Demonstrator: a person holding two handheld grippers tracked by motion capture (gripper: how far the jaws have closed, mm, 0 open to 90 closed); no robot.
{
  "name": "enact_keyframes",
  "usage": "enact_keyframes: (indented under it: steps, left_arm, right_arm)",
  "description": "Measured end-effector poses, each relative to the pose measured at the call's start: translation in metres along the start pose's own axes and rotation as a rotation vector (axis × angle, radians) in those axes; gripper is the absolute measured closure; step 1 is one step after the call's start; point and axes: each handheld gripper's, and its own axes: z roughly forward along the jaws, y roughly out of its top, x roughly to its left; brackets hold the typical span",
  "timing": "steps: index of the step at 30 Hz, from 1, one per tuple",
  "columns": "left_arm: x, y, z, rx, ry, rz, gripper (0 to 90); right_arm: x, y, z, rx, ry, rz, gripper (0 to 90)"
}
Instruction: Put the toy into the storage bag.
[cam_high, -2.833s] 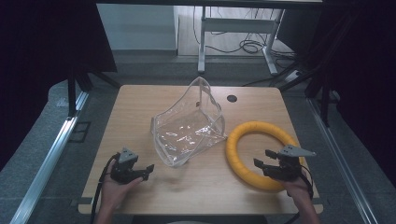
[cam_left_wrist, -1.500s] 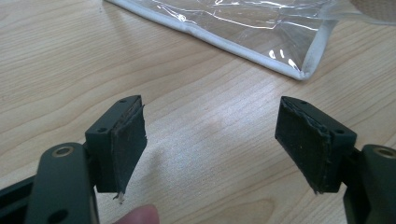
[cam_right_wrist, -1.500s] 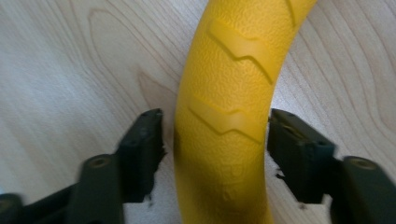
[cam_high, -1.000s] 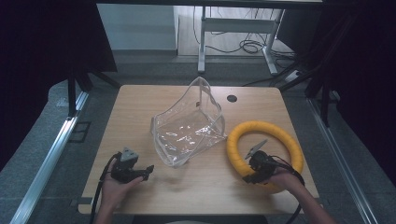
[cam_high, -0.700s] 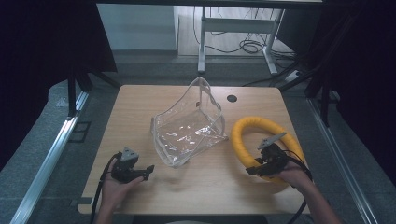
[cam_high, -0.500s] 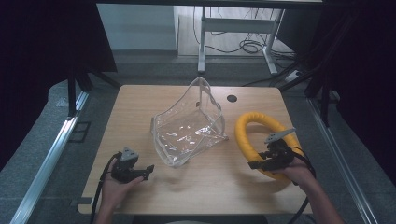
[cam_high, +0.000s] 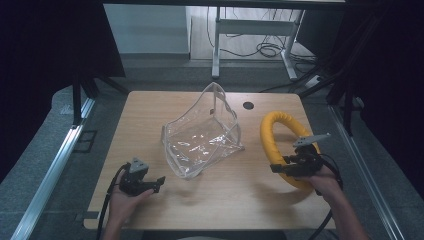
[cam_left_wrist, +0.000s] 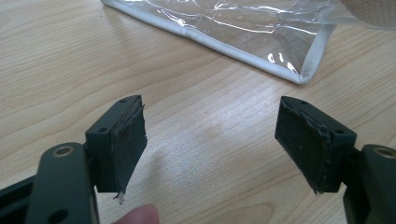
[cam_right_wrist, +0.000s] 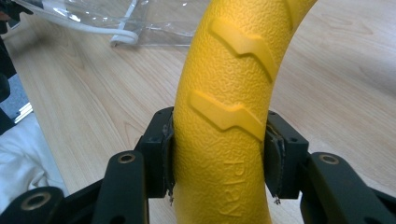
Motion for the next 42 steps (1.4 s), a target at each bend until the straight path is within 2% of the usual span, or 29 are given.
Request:
enact_keyframes:
  steps: [5,6,10,11,17,18,20,22,23,25,28,30,39,42]
  left_arm:
    - [0.000,0.000,0.000,-0.003,0.000,-0.002,24.7]
    - [0.000,0.000,0.000,-0.003,0.000,-0.002,24.7]
    - [0.000,0.000,0.000,-0.002,0.001,-0.001,24.8]
    - [0.000,0.000,0.000,0.000,0.001,0.000,24.8]
    - [0.000,0.000,0.000,-0.002,0.000,-0.002,24.8]
    - [0.000,0.001,0.000,-0.003,0.001,-0.001,24.7]
    - [0.000,0.001,0.000,-0.004,0.001,-0.001,24.8]
    - [0.000,0.000,0.000,-0.003,0.001,-0.002,24.8]
    - [0.000,0.000,0.000,-0.003,0.001,-0.002,24.8]
    - [0.000,0.000,0.000,-0.003,0.001,-0.003,24.8]
    - [0.000,0.000,0.001,-0.003,0.001,-0.002,24.8]
    - [0.000,0.001,0.001,-0.002,0.000,0.001,24.8]
    - [-0.001,0.001,0.002,-0.001,-0.001,0.003,24.8]
    - [-0.001,0.000,0.002,0.001,-0.001,0.003,24.8]
  right_arm:
    - [0.000,0.000,-0.004,-0.025,-0.003,0.008,51.3]
    - [-0.001,0.000,-0.006,-0.047,-0.018,0.024,51.4]
    - [0.000,0.001,-0.010,-0.077,-0.043,0.034,51.3]
    - [0.001,0.002,-0.013,-0.102,-0.044,0.037,51.3]
    - [0.006,0.005,-0.020,-0.166,-0.052,0.036,51.3]
    - [0.008,0.006,-0.022,-0.195,-0.057,0.038,51.3]
    - [0.008,0.007,-0.023,-0.207,-0.057,0.043,51.3]
    - [0.009,0.008,-0.025,-0.247,-0.061,0.053,51.3]
    - [0.009,0.008,-0.025,-0.247,-0.061,0.053,51.3]
    - [0.011,0.010,-0.026,-0.293,-0.054,0.062,51.3]
    - [0.013,0.011,-0.027,-0.319,-0.058,0.065,51.2]
    - [0.017,0.014,-0.028,-0.361,-0.066,0.066,51.2]
    - [0.028,0.025,-0.025,-0.440,-0.089,0.067,51.0]
    - [0.032,0.031,-0.023,-0.486,-0.103,0.070,51.0]
